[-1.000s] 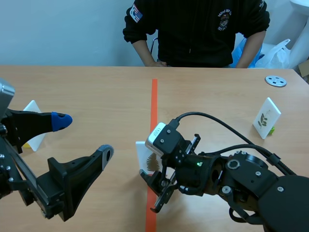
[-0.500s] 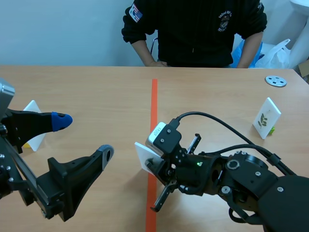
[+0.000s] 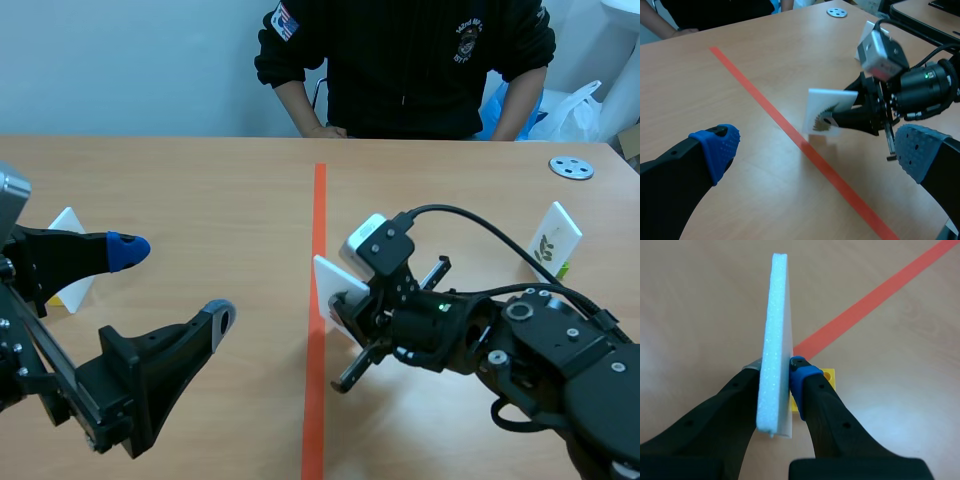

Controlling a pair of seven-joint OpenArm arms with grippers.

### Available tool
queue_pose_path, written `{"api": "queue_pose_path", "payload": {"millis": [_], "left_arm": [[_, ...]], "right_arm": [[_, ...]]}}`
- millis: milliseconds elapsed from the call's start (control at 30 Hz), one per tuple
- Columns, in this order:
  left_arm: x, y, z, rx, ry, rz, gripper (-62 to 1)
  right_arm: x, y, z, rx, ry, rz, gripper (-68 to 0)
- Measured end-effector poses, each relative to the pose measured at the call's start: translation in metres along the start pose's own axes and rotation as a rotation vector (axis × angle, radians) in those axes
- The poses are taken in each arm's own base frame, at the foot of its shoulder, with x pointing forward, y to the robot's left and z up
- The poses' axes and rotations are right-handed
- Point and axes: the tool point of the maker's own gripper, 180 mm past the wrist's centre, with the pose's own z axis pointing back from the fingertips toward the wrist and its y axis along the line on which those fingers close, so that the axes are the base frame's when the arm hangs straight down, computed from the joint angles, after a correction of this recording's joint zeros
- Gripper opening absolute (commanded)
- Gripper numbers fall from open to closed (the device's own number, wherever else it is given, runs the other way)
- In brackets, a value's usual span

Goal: Sort the leaf by its shape. The table is split by an orange tape line. A compound leaf with several leaflets goes to the left side, a simple leaf with one blade goes to the right side. Return to the home posture when a red brick is placed on the table.

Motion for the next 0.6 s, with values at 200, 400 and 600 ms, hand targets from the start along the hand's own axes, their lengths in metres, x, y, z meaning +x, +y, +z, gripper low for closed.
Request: {"api": "queue_pose_path", "payload": {"millis": [200,400,600], "left_arm": [[0.000,0.000,0.000,0.000,0.000,0.000,1.4],[0.000,0.000,0.000,0.000,0.000,0.000,1.4],[0.000,0.000,0.000,0.000,0.000,0.000,1.4]], "right_arm": [[0.032,-0.027,0.025,-0.109,-0.088,-0.070,-65.6],[0.044,-0.047,0.056,-0.199,-0.119,-0.158,-65.5],[0.024,-0.078,0.093,-0.323,-0.095,-0.270,-65.5]]}}
